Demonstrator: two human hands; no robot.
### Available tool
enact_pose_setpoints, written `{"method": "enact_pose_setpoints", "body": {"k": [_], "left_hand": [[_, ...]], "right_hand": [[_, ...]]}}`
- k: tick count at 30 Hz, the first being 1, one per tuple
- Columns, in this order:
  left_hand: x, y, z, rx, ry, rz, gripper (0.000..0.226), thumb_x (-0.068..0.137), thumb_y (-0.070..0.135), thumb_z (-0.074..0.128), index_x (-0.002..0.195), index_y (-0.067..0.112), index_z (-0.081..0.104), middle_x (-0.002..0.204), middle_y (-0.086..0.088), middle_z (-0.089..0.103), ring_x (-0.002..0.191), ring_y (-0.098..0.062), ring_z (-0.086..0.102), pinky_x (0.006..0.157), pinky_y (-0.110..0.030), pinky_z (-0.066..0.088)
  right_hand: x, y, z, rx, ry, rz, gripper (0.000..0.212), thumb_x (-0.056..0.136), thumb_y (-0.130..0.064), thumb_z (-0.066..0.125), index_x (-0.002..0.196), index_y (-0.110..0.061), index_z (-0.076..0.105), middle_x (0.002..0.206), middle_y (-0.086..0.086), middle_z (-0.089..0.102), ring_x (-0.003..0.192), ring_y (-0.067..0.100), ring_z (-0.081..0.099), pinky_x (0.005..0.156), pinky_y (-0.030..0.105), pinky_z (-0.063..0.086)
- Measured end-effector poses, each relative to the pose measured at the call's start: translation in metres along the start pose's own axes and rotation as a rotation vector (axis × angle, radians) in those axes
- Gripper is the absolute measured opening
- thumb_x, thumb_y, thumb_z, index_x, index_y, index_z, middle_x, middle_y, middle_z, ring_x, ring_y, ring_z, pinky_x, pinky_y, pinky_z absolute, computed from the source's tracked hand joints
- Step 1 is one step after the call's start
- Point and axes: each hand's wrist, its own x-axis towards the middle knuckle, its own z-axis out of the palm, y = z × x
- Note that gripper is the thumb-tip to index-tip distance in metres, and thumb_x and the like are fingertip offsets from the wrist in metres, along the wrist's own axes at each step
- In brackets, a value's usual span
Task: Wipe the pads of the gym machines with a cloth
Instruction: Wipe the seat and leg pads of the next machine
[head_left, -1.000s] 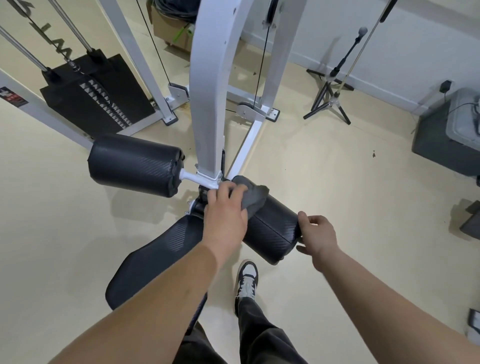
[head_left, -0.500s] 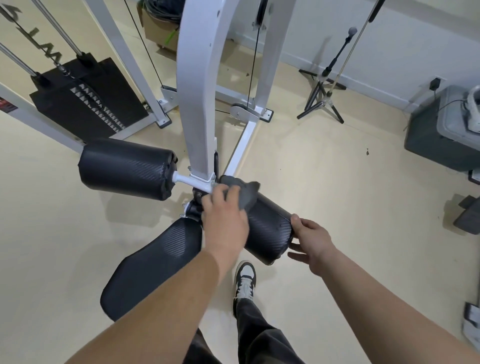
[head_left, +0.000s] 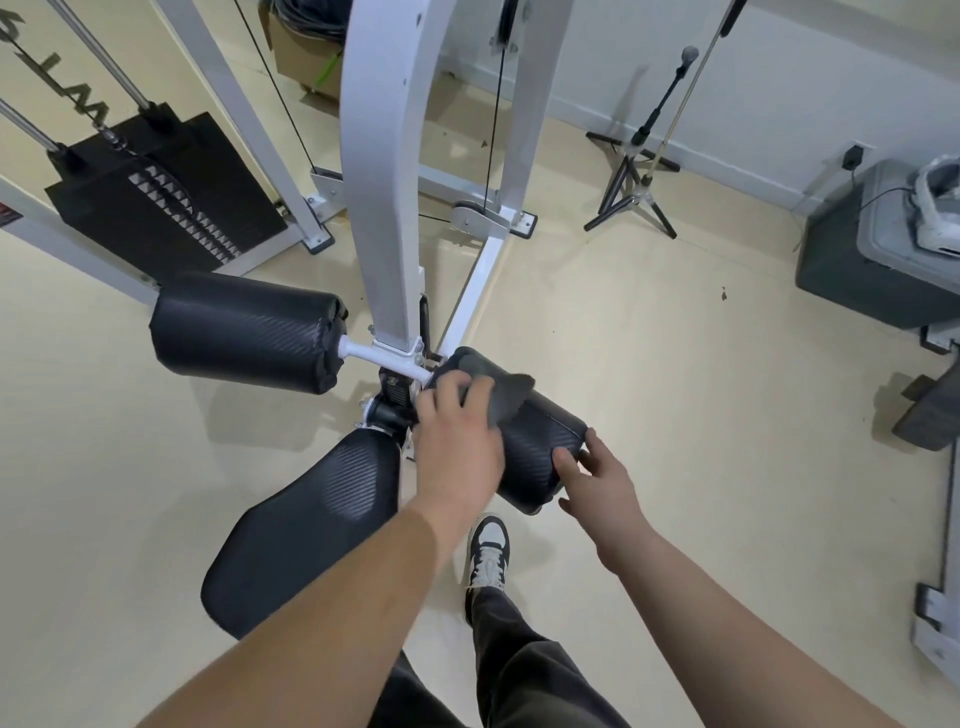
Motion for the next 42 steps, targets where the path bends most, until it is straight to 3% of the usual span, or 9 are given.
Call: {"method": "enact_pose_setpoints", "body": {"k": [8, 16, 22, 28, 31, 33, 36, 38, 42], "left_hand": [[-0.012, -0.018, -0.001, 0.072, -0.166, 0.355, 0.061, 0.083, 0.020, 0.072, 0.138, 0.027, 0.048, 0.138, -0.001, 0.041, 0.121, -0.029, 0.043, 0.087, -0.048, 0.054], [-0.021, -0.003, 0.020, -0.129, 0.158, -0.165, 0.057, 0.078, 0.006, 0.071, 0.132, 0.015, 0.055, 0.133, -0.013, 0.046, 0.111, -0.035, 0.044, 0.095, -0.045, 0.047], [-0.027, -0.032, 0.003, 0.010, -0.099, 0.328, 0.066, 0.079, 0.014, 0.074, 0.136, 0.028, 0.044, 0.138, 0.000, 0.039, 0.120, -0.028, 0.045, 0.093, -0.043, 0.052], [0.025, -0.047, -0.001, -0.039, 0.133, -0.139, 0.047, 0.089, 0.013, 0.064, 0.135, 0.015, 0.053, 0.131, -0.012, 0.046, 0.112, -0.034, 0.044, 0.099, -0.049, 0.047], [-0.011, -0.002, 0.020, -0.243, 0.203, -0.353, 0.048, 0.088, 0.009, 0.067, 0.133, 0.009, 0.054, 0.135, -0.017, 0.045, 0.112, -0.038, 0.045, 0.100, -0.047, 0.042], [-0.044, 0.019, 0.029, -0.293, 0.153, -0.299, 0.052, 0.086, 0.007, 0.070, 0.134, 0.010, 0.053, 0.137, -0.015, 0.042, 0.113, -0.038, 0.045, 0.097, -0.043, 0.044], [-0.052, 0.009, 0.020, -0.187, -0.019, 0.073, 0.057, 0.083, 0.009, 0.070, 0.136, 0.018, 0.053, 0.136, -0.006, 0.041, 0.114, -0.029, 0.043, 0.091, -0.037, 0.049], [-0.018, -0.007, 0.010, -0.094, -0.033, 0.175, 0.054, 0.083, 0.008, 0.069, 0.134, 0.019, 0.054, 0.132, -0.006, 0.042, 0.111, -0.028, 0.042, 0.087, -0.038, 0.049], [0.027, -0.010, 0.000, 0.020, 0.088, -0.227, 0.047, 0.092, 0.016, 0.064, 0.137, 0.019, 0.051, 0.135, -0.010, 0.042, 0.115, -0.035, 0.043, 0.089, -0.042, 0.049]], "right_hand": [[0.032, -0.029, -0.011, 0.031, 0.105, 0.199, 0.033, 0.103, -0.043, 0.056, 0.110, -0.012, 0.066, 0.100, 0.010, 0.068, 0.088, 0.038, 0.072, 0.074, 0.040, 0.062], [-0.012, 0.008, 0.015, -0.131, 0.045, -0.164, 0.058, 0.103, -0.022, 0.058, 0.155, -0.038, 0.038, 0.130, -0.015, 0.060, 0.120, 0.011, 0.058, 0.102, 0.029, 0.043], [0.031, -0.023, -0.007, -0.072, 0.075, 0.146, 0.056, 0.102, -0.040, 0.058, 0.152, -0.019, 0.045, 0.123, 0.005, 0.067, 0.111, 0.033, 0.069, 0.097, 0.047, 0.057], [0.010, -0.022, 0.001, -0.089, 0.173, 0.031, 0.034, 0.097, -0.039, 0.060, 0.124, -0.019, 0.057, 0.106, -0.006, 0.066, 0.096, 0.022, 0.068, 0.090, 0.043, 0.056], [-0.013, -0.003, 0.011, -0.195, 0.065, -0.100, 0.062, 0.100, -0.030, 0.062, 0.156, -0.032, 0.036, 0.109, -0.018, 0.058, 0.099, 0.012, 0.059, 0.089, 0.030, 0.045], [-0.009, -0.003, 0.008, -0.184, 0.063, -0.093, 0.065, 0.102, -0.027, 0.060, 0.160, -0.029, 0.031, 0.104, -0.018, 0.058, 0.095, 0.013, 0.058, 0.084, 0.028, 0.045], [0.014, -0.014, -0.004, -0.248, 0.032, -0.025, 0.017, 0.104, -0.028, 0.055, 0.118, -0.019, 0.059, 0.101, 0.004, 0.067, 0.074, 0.011, 0.054, 0.063, 0.026, 0.044], [0.026, -0.022, -0.013, -0.270, 0.031, 0.052, 0.028, 0.103, -0.042, 0.055, 0.116, -0.018, 0.059, 0.115, 0.010, 0.066, 0.082, 0.018, 0.059, 0.065, 0.032, 0.052], [0.018, -0.024, -0.013, -0.452, 0.200, -0.064, 0.042, 0.097, -0.055, 0.056, 0.118, -0.019, 0.061, 0.108, 0.001, 0.066, 0.085, 0.020, 0.065, 0.078, 0.042, 0.058]]}}
